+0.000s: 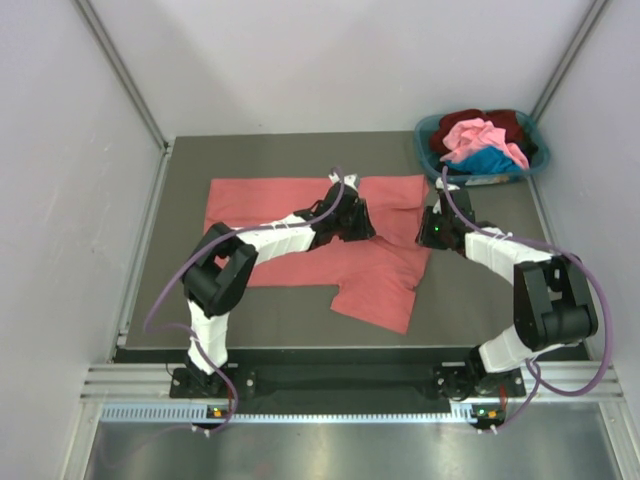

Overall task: Fold and stack the t-shirts
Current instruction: Fold the tshirt

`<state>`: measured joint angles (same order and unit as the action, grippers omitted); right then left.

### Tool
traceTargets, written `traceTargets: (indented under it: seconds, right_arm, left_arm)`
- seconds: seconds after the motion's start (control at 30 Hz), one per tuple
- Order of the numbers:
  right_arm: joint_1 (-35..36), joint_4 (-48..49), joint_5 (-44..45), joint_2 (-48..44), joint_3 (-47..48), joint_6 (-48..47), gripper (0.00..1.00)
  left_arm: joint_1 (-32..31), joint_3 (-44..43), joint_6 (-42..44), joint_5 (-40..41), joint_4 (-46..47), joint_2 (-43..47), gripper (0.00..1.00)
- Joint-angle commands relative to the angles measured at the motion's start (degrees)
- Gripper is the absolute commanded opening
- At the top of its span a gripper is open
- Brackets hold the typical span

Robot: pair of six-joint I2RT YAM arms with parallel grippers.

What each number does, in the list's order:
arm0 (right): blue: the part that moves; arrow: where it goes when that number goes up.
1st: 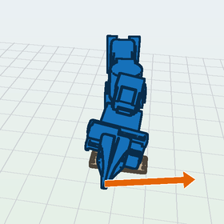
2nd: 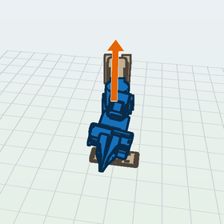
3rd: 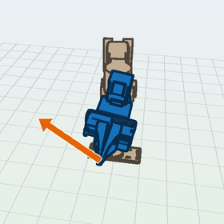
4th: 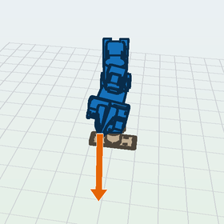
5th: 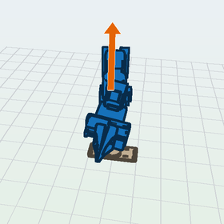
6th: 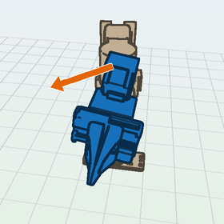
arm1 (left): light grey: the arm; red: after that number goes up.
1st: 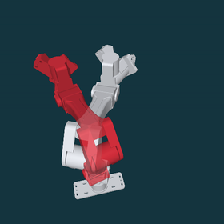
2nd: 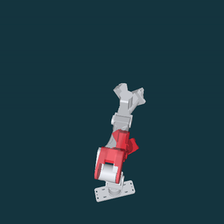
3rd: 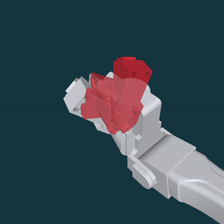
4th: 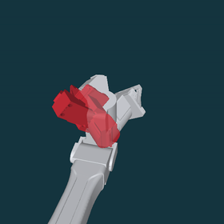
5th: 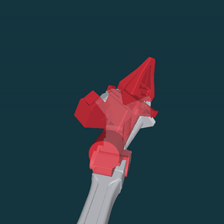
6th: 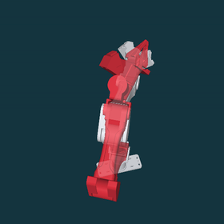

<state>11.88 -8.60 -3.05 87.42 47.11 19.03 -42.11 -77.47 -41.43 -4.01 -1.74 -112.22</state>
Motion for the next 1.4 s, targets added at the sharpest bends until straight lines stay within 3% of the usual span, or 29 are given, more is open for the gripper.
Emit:
traceTargets:
  seconds: [0.0, 0.2, 0.83, 1.13, 1.3, 1.37]
  right_arm:
    - [0.2, -0.1, 0.2, -0.7, 0.9, -1.0, 0.31]
    - [0.2, 0.1, 0.4, -1.2, 0.2, -1.0, 0.31]
    - [0.1, 1.0, 0.7, -0.9, -0.7, -1.2, 0.31]
    - [0.1, 1.0, 0.7, -1.1, -0.8, -1.2, 0.31]
    - [0.2, 0.8, 1.0, -1.7, -0.8, -1.3, 0.31]
    - [0.1, 0.9, 0.9, -2.0, -1.0, -1.3, 0.31]
  left_arm:
    - [-0.3, 2.9, 1.3, -0.5, 4.3, 0.2, 0.38]
    - [-0.2, 2.2, 1.8, 0.1, 8.2, -2.8, 0.47]
    - [-0.3, -6.7, 5.1, 3.5, 2.1, -7.1, 0.48]
    - [-0.2, -15.7, 10.7, 10.9, -4.1, -5.9, 0.48]
    - [-0.3, -10.4, 8.9, 8.2, -4.6, -2.0, 0.46]
    - [0.0, -3.1, 5.9, 7.7, 1.3, -0.7, 0.42]
